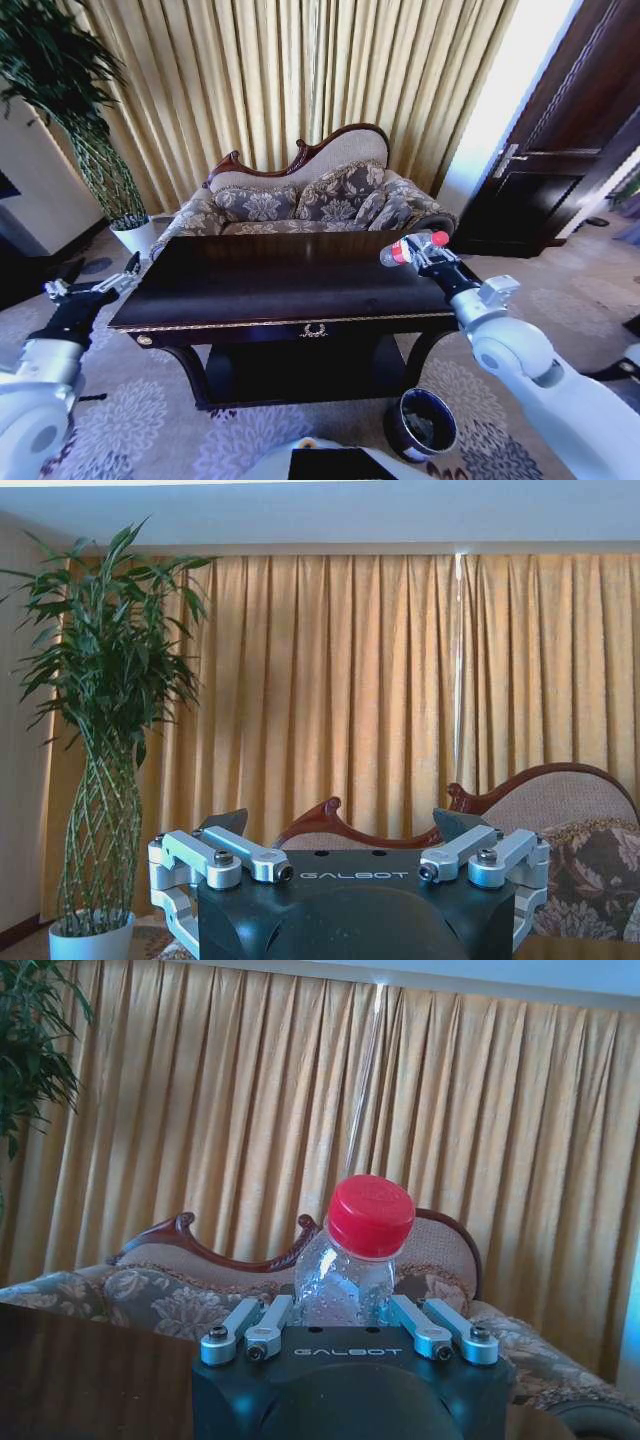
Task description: Move to the front of the table and place the trash on the table into the trash bin.
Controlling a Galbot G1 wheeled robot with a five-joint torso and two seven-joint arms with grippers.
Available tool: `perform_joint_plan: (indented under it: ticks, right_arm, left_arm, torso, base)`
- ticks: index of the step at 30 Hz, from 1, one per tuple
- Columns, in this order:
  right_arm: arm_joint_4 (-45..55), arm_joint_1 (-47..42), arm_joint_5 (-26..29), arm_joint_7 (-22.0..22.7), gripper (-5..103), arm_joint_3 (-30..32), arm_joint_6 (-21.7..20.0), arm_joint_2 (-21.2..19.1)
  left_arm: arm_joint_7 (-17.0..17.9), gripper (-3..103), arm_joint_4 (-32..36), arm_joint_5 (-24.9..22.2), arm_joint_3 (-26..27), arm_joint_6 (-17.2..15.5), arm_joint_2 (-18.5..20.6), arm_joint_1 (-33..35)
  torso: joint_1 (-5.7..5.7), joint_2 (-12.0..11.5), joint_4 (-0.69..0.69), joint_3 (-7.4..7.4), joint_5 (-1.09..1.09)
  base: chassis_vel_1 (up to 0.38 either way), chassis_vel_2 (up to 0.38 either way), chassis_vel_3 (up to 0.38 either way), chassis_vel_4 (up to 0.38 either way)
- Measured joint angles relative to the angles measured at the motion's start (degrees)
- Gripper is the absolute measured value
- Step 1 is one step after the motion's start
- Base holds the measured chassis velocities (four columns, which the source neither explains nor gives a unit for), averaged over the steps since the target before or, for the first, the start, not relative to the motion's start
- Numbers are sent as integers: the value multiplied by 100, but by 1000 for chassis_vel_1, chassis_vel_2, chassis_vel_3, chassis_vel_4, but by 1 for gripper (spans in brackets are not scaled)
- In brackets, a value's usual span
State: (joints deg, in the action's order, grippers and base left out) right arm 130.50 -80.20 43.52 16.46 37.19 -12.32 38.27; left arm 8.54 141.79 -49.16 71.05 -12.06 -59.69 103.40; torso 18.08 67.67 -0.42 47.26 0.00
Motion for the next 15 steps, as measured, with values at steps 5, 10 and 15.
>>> perform_joint_plan:
  ticks: [5, 10, 15]
  right_arm:
    - [94, -37, -48, 100, 28, 18, -32, 41]
    - [187, -228, -114, 111, 28, 115, -56, 147]
    - [185, -395, -100, 111, 28, 308, -63, 193]
  left_arm:
    - [-25, 100, 60, 92, -18, 1, 2, 53]
    - [112, 100, 83, 171, -220, -96, -2, 52]
    - [137, 100, 98, 355, -359, -242, -87, 115]
  torso:
    - [0, 0, 0, 0, 0]
    - [0, 0, -2, 0, 0]
    - [0, 0, 0, 0, 0]
  base:
    - [0, 0, 0, 0]
    - [0, 0, 0, 0]
    - [0, 0, 0, 0]
